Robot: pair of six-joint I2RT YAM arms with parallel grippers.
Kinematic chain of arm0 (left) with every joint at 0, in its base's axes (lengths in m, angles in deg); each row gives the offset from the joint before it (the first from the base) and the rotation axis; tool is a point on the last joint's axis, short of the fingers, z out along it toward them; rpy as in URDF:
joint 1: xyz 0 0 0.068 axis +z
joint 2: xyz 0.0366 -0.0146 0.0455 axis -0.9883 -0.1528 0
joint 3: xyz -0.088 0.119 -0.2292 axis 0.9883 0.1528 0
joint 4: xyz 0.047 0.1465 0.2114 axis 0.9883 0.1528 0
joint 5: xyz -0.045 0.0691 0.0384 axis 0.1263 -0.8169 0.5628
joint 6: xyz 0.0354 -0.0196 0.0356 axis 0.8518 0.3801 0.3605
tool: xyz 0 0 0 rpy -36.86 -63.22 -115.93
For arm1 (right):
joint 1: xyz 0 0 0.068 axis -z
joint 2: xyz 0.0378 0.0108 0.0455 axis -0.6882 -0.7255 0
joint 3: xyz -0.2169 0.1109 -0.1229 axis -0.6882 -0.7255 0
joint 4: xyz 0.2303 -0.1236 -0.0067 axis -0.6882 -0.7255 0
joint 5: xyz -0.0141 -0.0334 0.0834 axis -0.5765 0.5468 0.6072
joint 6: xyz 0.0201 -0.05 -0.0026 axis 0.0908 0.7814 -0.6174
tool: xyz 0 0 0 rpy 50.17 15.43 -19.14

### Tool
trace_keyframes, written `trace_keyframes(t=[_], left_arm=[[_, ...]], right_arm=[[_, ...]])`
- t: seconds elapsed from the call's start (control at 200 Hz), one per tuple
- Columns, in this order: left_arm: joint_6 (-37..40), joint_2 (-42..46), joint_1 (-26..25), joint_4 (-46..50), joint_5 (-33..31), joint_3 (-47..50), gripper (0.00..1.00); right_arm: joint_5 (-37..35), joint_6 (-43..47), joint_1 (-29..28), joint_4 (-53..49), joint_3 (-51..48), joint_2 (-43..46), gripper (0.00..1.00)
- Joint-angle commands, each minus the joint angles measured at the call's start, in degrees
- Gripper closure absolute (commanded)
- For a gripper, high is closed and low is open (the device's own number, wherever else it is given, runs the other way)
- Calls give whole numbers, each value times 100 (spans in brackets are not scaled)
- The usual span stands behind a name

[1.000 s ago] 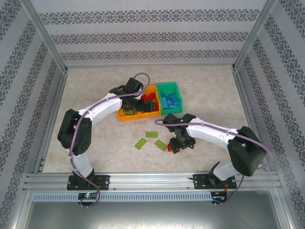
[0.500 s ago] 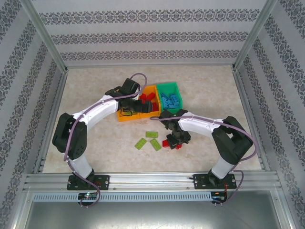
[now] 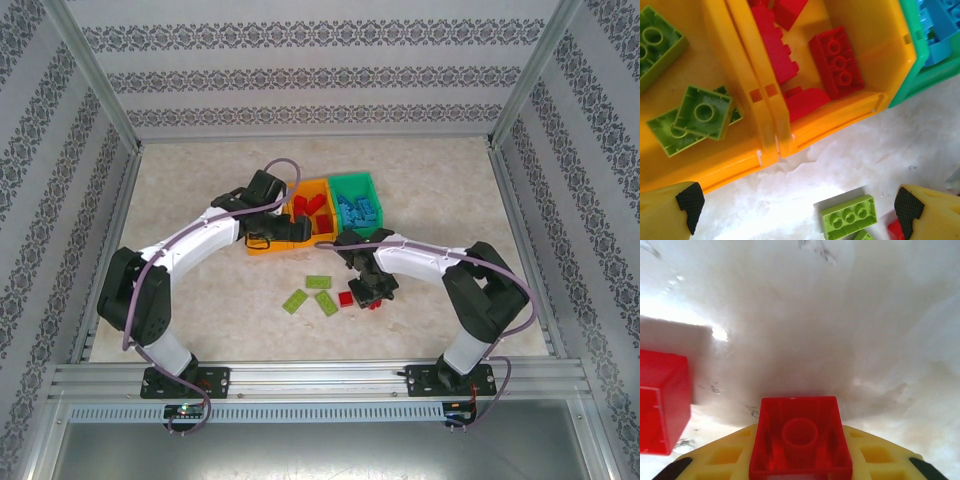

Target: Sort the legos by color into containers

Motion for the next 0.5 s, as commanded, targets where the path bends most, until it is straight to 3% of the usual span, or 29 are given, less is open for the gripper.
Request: trace_keyframes(t=[0.0,0.17,0.28,0.495], left_arm=[[23,256,75,50,-226,247,0],[115,596,75,108,-392,706,0],[310,894,70,-19,-158,1138,0],[535,1230,-13,-296,261,2055,0]], right_arm=[[51,-206,145,259,122,408,77],[361,-411,472,673,568,636,79],[1017,-779,751,1344,856,611,79],[2088,-1719,984,2465,1742,-126,76]])
